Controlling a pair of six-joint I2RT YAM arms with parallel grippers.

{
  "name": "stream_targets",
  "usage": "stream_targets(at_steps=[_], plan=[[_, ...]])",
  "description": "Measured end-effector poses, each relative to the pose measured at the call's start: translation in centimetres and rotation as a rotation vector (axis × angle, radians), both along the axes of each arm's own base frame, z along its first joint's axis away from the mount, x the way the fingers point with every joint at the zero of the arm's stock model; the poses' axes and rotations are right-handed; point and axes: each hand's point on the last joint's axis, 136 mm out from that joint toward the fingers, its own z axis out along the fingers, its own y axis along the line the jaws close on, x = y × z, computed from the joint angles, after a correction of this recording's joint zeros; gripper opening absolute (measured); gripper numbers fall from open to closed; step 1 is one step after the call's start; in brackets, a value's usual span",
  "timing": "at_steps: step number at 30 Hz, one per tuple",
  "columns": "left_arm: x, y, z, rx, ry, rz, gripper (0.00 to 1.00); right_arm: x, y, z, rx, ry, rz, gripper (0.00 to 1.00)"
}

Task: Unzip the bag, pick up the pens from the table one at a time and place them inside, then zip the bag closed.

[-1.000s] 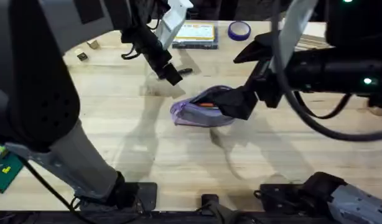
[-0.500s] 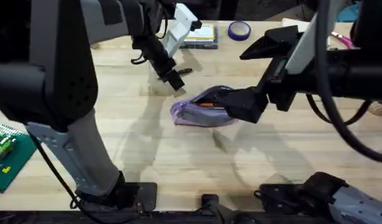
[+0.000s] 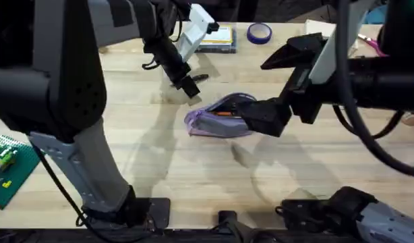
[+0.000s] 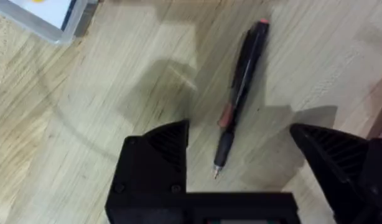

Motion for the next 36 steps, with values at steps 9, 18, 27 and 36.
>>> stream_targets(at_steps=[9,18,27,36], plan=[[-0.10,0.08,0.01,0.004,0.005,0.001,0.738,0.00,0.00,0.00,0.000,0.000,0.000,0.997],[-0.55,-0.28,0.04,-0.014,0.025,0.000,0.075,0.00,0.00,0.00,0.000,0.000,0.000,0.998],[-0.50,-0.40,0.12,-0.020,0.024,0.001,0.041,0.00,0.00,0.00,0.002,0.003,-0.002,0.998],[-0.80,-0.22,0.24,-0.009,0.035,0.009,0.043,-0.46,-0.31,0.93,0.028,-0.016,-0.011,0.998]])
